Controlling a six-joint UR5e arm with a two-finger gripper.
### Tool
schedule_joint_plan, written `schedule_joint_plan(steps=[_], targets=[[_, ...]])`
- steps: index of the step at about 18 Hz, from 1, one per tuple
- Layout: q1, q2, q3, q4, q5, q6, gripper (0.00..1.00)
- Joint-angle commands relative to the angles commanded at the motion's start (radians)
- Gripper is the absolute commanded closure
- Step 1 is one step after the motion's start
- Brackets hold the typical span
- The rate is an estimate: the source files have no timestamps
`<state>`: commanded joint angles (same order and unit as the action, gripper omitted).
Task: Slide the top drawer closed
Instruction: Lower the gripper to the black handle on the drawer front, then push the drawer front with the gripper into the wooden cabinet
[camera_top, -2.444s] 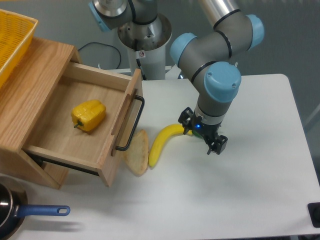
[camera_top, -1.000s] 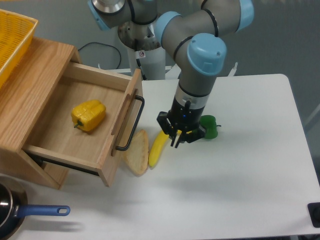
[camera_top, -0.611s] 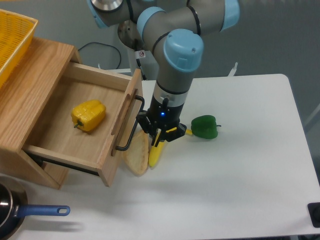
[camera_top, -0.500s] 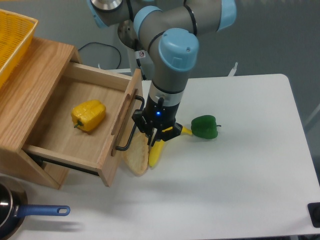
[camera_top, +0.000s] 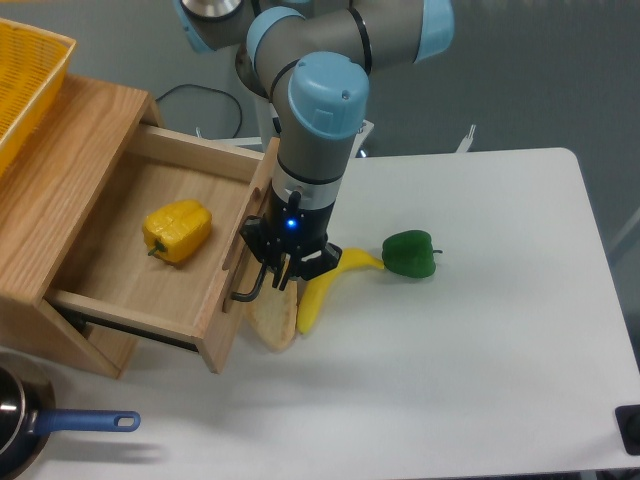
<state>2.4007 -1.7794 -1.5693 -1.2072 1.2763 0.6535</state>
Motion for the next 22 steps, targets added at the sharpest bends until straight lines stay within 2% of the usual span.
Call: schedule_joint_plan(steps=[15,22], targets=[[-0.087,0.005,-0.003,-0.009,0.002,-0.048,0.83],[-0.146,0.005,0.0,-0.008,0.006,-0.112,0.83]])
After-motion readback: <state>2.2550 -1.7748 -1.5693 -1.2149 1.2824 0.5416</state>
